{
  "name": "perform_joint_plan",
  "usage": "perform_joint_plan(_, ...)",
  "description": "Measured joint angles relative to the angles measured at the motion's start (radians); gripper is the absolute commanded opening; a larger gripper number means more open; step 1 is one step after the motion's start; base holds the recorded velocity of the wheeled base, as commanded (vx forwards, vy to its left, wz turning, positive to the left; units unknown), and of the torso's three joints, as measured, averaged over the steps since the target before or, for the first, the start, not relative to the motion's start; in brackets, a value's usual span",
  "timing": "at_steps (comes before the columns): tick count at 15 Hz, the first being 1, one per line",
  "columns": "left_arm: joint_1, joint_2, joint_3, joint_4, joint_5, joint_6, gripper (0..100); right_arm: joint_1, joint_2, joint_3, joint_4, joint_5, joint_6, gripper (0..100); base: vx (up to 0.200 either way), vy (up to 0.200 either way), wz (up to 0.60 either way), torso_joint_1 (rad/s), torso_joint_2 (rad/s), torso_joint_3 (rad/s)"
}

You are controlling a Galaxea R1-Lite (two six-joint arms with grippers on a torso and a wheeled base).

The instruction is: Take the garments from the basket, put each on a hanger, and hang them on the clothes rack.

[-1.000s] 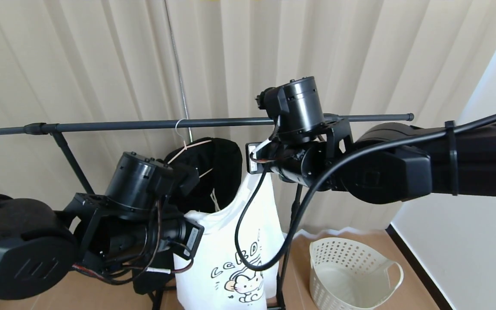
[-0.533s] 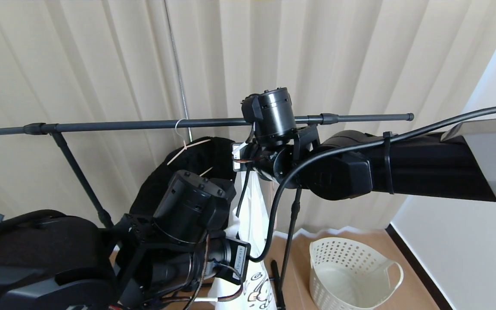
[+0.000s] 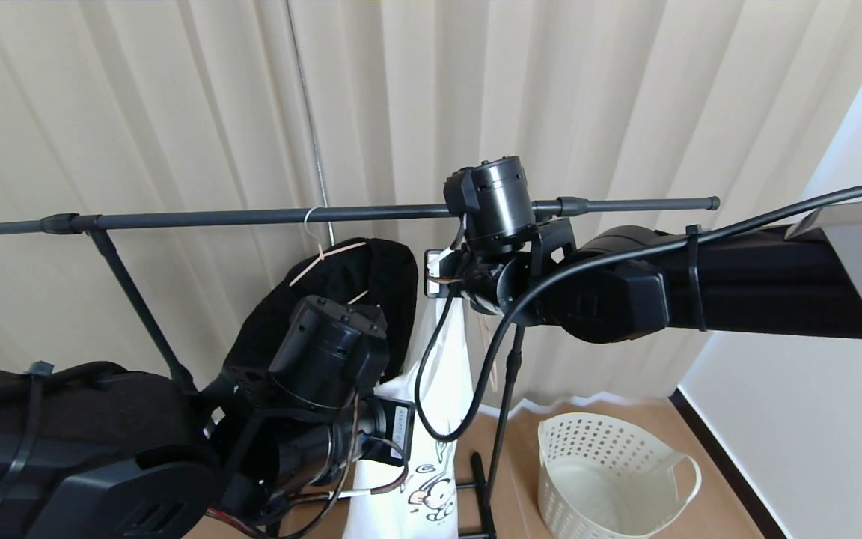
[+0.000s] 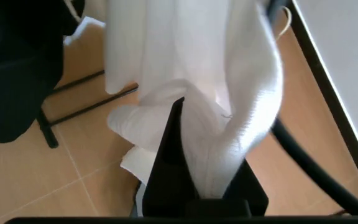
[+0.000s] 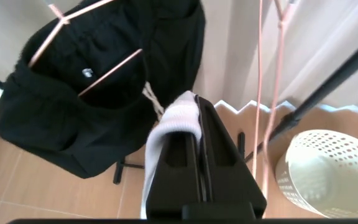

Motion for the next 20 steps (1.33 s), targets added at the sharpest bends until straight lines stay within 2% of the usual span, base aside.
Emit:
perform_joint_plan(4,0.165,0.004,-0.058,-0.030,0.030,0.070,0,-0.017,-0.135,0.194,-0.001,-0.006,0.001,0,0.000,0.000,0.00,0.000,0.00,0.000)
perform_joint_plan(7,0.221,0.047,-0.200,-0.043,0.051,0.082,0,-0.010,-0.218,0.335,0.001,-0.050,-0.005,0,0.000,0.000,0.00,0.000,0.00,0.000)
perform_joint_plan(10,0.229,0.100,-0.322,-0.045,0.057,0.082,0,0.022,-0.254,0.425,0.005,-0.099,-0.010,0,0.000,0.000,0.00,0.000,0.00,0.000)
perform_joint_plan(13,0.212,0.134,-0.393,-0.046,0.057,0.080,0,0.036,-0.265,0.464,0.006,-0.104,-0.023,0,0.000,0.000,0.00,0.000,0.00,0.000)
perform_joint_plan(20,0.193,0.139,-0.408,-0.046,0.057,0.080,0,0.036,-0.281,0.497,0.005,-0.105,-0.053,0,0.000,0.000,0.00,0.000,0.00,0.000)
